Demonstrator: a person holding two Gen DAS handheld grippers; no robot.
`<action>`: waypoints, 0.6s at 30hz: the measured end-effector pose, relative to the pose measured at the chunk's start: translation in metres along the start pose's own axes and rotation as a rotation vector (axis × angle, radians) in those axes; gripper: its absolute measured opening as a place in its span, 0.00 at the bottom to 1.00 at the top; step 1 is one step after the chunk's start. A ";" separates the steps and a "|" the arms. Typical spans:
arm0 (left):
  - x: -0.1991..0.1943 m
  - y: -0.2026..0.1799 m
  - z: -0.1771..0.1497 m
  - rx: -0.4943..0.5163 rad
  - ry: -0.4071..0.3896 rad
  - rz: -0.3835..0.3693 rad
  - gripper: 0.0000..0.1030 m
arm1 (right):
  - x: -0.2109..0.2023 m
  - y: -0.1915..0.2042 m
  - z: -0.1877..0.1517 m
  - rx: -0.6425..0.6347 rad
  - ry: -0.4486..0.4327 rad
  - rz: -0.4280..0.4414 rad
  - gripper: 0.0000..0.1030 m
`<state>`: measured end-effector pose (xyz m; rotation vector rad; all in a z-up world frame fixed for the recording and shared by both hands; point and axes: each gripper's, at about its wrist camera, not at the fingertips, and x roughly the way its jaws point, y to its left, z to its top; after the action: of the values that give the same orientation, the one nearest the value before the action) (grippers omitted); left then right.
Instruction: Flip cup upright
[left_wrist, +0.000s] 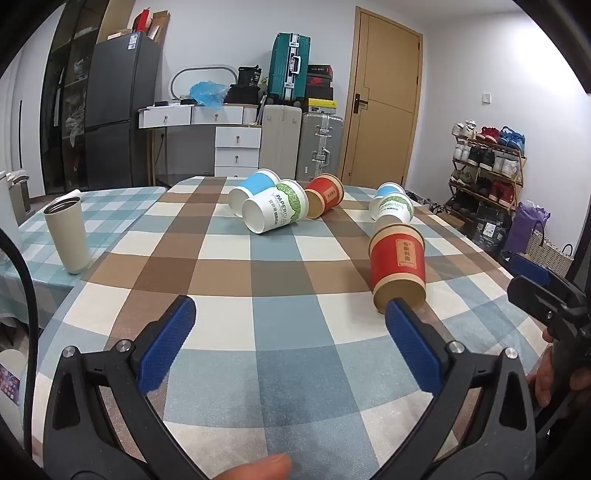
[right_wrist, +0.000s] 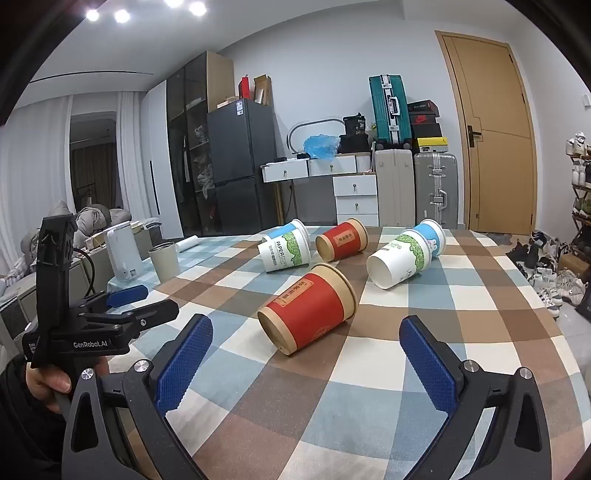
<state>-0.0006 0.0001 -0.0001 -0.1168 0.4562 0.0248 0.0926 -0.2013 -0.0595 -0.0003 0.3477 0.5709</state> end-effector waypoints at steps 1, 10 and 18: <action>0.000 0.000 0.000 -0.004 0.005 -0.001 0.99 | 0.000 0.000 0.000 -0.002 0.005 -0.001 1.00; 0.000 0.001 0.000 -0.008 0.002 0.000 0.99 | 0.001 0.000 0.000 -0.004 0.019 -0.003 1.00; -0.003 -0.004 0.004 0.002 0.006 0.008 0.99 | 0.000 0.000 0.000 -0.001 0.019 -0.004 1.00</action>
<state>-0.0019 -0.0033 0.0052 -0.1126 0.4623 0.0320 0.0930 -0.2011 -0.0594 -0.0075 0.3655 0.5678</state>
